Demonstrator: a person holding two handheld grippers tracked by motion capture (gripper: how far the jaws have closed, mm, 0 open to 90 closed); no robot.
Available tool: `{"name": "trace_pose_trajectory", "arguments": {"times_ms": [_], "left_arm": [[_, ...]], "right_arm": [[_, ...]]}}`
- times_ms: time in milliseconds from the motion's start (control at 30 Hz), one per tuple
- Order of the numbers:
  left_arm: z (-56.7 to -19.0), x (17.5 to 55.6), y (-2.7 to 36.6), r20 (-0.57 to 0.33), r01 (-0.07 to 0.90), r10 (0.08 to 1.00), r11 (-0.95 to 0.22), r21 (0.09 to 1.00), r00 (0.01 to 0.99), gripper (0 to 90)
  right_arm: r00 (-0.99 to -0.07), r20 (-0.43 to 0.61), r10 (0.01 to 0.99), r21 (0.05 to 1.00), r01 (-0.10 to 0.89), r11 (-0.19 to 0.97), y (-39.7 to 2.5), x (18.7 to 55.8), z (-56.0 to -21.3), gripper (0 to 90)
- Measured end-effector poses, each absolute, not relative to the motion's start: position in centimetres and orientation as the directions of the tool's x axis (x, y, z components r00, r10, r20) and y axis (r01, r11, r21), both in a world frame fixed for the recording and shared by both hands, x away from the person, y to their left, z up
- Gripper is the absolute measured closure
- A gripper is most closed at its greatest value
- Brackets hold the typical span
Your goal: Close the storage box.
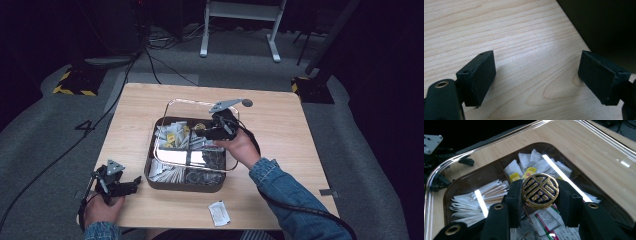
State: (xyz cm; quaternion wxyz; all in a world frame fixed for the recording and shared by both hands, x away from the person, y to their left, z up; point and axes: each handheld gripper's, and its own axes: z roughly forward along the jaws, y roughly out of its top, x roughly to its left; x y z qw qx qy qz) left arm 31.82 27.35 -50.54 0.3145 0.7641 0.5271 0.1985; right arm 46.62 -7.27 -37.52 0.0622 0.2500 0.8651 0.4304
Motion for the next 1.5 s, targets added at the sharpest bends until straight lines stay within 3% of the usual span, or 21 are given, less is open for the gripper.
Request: {"name": "trace_pose_trajectory", "arguments": {"times_ms": [667, 1500], "left_arm": [[-50.5, 31.8, 27.4, -0.029, 0.683, 0.930, -0.248, 0.687, 0.367, 15.1], [-50.5, 31.8, 27.3, -0.030, 0.681, 0.930, -0.246, 0.690, 0.366, 15.1]], "right_arm": [[-0.883, 0.114, 0.456, 0.730, 0.386, 0.564, -3.5, 45.5, -42.8, 58.1], [-0.884, 0.098, 0.458, 0.717, 0.382, 0.584, -3.5, 45.3, -43.4, 58.0]]}}
